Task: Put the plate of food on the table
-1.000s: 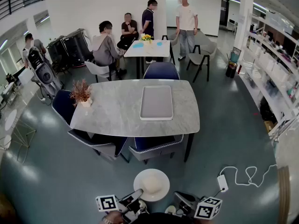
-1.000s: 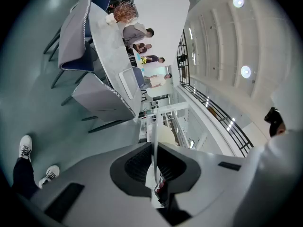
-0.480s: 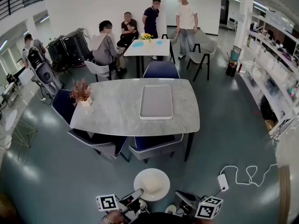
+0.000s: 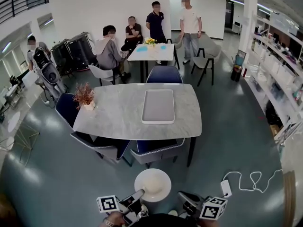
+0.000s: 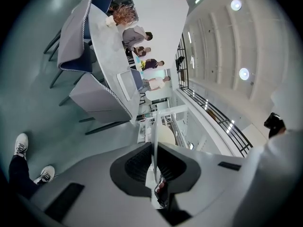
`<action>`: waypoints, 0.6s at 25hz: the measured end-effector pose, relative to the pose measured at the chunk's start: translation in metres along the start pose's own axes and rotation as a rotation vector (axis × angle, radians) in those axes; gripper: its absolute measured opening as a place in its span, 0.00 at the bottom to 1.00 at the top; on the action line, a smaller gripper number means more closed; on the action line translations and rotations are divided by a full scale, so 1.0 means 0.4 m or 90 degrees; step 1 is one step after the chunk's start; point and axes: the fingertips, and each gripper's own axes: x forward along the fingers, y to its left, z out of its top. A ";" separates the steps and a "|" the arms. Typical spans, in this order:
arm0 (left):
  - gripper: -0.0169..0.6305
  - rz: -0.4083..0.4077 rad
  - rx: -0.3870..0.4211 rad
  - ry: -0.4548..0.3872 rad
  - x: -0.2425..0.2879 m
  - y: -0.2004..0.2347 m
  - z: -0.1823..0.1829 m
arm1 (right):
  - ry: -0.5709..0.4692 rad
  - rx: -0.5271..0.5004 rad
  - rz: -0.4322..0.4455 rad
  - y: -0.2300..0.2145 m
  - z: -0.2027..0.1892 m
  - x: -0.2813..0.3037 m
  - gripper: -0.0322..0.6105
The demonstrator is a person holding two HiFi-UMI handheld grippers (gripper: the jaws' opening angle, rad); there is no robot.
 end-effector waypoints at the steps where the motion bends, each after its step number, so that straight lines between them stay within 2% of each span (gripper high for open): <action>1: 0.06 -0.003 0.001 -0.003 0.006 -0.004 -0.004 | 0.002 0.000 0.004 -0.002 0.003 -0.005 0.07; 15: 0.06 -0.009 -0.004 -0.064 0.067 -0.022 -0.047 | 0.030 0.018 0.027 -0.056 0.030 -0.092 0.07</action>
